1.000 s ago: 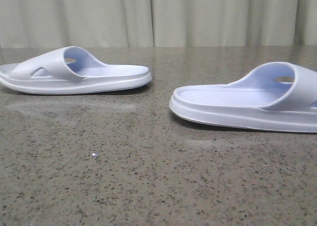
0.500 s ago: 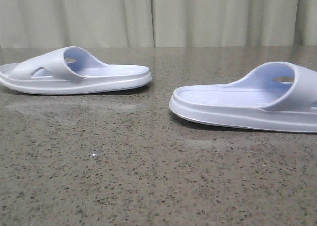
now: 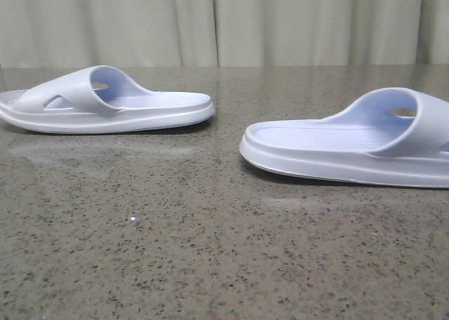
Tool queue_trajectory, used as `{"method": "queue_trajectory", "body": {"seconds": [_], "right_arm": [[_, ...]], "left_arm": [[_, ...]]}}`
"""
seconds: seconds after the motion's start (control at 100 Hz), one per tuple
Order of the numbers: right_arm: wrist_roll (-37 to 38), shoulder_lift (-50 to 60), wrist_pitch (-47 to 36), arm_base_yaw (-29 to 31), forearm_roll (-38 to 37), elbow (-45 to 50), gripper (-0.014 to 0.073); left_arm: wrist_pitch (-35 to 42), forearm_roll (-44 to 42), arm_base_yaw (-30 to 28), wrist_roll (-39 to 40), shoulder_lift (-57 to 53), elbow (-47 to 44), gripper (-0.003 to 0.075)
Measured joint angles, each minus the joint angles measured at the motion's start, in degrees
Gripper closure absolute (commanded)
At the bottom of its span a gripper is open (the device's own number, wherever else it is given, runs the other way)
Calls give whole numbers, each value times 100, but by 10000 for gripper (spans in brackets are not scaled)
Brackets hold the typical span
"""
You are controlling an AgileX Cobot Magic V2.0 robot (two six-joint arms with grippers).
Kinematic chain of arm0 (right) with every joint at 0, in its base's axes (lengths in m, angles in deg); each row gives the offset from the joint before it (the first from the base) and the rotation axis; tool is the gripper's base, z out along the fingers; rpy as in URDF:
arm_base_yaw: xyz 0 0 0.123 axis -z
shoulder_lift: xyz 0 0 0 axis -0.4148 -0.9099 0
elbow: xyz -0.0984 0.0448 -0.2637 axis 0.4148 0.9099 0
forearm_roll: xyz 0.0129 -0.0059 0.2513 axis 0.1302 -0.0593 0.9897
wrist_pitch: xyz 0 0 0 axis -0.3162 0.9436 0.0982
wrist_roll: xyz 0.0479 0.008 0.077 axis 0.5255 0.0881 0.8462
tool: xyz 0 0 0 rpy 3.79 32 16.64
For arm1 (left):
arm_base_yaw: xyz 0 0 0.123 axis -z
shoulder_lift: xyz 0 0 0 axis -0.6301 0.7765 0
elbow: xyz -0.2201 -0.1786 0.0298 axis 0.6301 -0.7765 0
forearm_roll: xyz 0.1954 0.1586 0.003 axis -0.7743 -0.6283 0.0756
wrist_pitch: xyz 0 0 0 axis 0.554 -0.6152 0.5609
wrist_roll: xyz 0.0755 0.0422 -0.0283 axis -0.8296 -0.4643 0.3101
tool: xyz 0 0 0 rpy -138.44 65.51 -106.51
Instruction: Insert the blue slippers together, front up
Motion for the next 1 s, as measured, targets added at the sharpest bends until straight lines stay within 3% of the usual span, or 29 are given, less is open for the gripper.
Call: {"method": "queue_trajectory", "body": {"seconds": [0.29,0.55,0.67,0.82,1.0], "right_arm": [[0,0,-285,0,265,0,693],[0,0,-494,0,2729,0,692],[0,0,-422,0,3201,-11,669],[-31,-73,-98,0,3246,-311,670],[-168,-1162,508,0,2910,-1271,671]], "left_arm": [[101,570,0,0,0,0,705],[531,2795,0,5,0,0,705],[647,3194,0,5,0,31,705],[552,3004,0,-6,246,441,705],[-233,1635,0,-6,1489,1668,705]]}}
